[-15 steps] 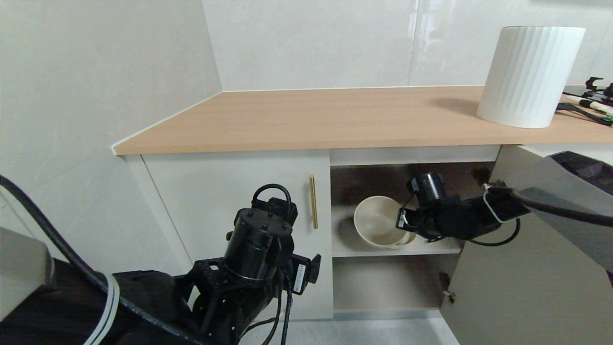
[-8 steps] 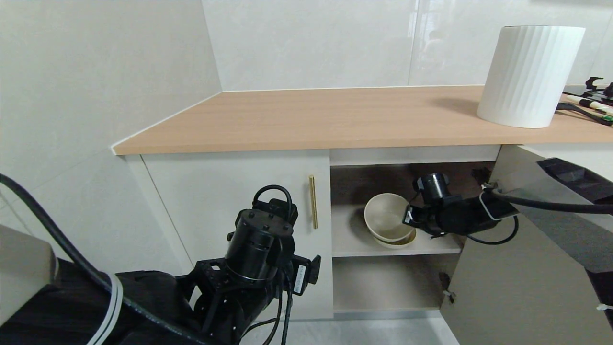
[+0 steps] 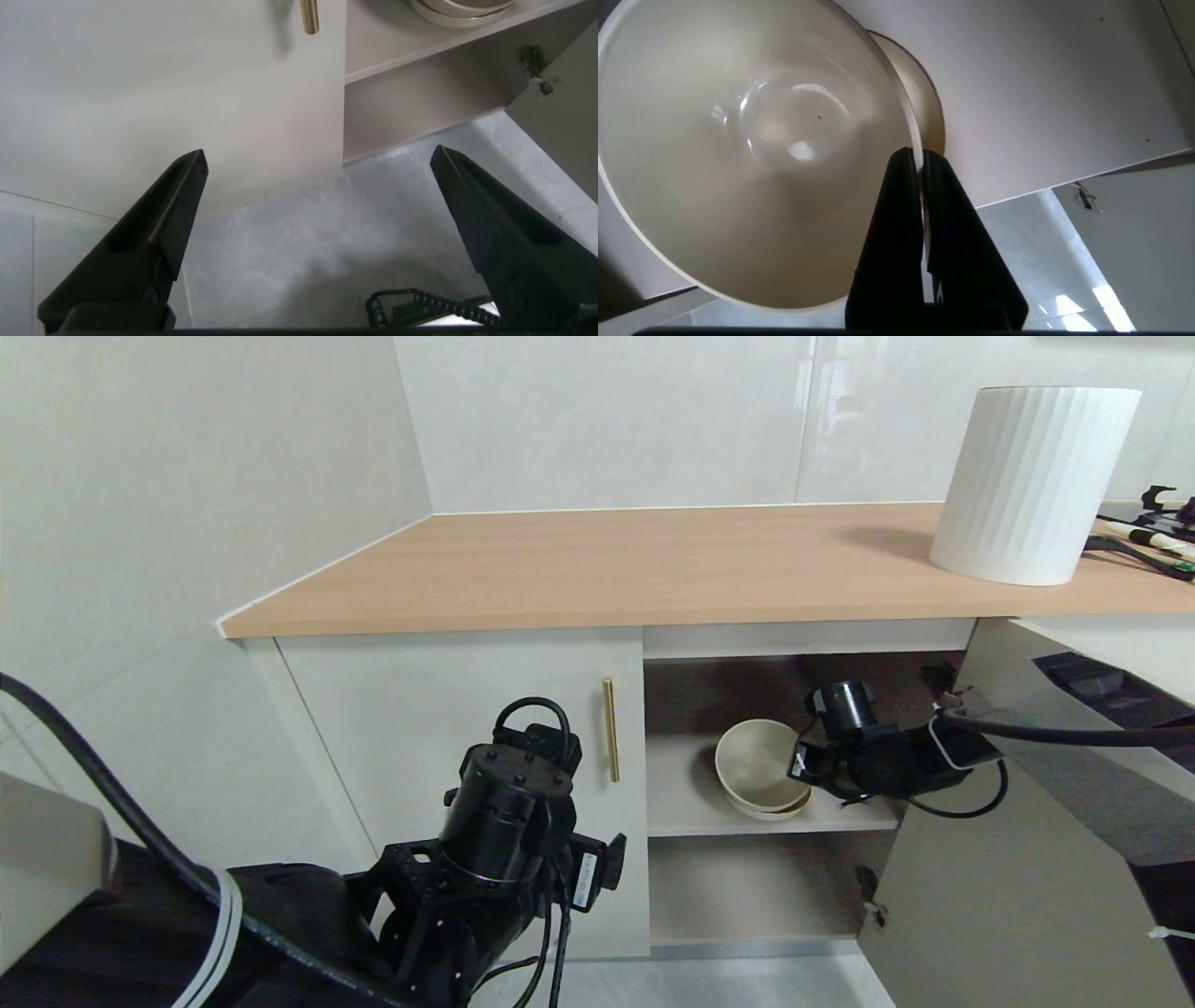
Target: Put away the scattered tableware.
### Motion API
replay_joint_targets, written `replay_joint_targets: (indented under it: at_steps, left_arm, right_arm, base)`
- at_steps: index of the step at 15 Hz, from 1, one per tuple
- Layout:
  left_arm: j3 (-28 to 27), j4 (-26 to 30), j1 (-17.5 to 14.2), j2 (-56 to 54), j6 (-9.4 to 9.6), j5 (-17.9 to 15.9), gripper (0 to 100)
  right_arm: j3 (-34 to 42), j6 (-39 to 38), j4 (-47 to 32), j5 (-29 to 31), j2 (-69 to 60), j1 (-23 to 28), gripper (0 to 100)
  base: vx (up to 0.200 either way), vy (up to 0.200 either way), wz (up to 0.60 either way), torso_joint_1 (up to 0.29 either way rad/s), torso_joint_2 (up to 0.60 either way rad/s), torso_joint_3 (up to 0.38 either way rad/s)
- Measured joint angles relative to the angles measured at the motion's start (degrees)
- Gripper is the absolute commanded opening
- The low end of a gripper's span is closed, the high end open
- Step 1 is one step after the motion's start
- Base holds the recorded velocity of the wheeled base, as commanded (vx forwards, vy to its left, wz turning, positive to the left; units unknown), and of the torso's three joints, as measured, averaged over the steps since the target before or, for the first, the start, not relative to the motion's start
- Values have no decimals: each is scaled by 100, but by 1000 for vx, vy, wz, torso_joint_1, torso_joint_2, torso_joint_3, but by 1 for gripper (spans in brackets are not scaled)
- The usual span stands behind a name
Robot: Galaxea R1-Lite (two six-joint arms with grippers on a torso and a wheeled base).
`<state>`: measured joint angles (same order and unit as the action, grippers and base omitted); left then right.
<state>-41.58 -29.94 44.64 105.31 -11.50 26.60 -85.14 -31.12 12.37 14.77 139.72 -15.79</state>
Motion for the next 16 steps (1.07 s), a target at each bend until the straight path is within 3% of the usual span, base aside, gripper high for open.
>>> replay_joint_targets:
  at_steps: [16]
  left_arm:
    - [0,-5,0,77,1,0,100]
  right_arm:
    - [-99,20,0,176,155,5,0]
  base:
    - [0,0,0,0,0,0]
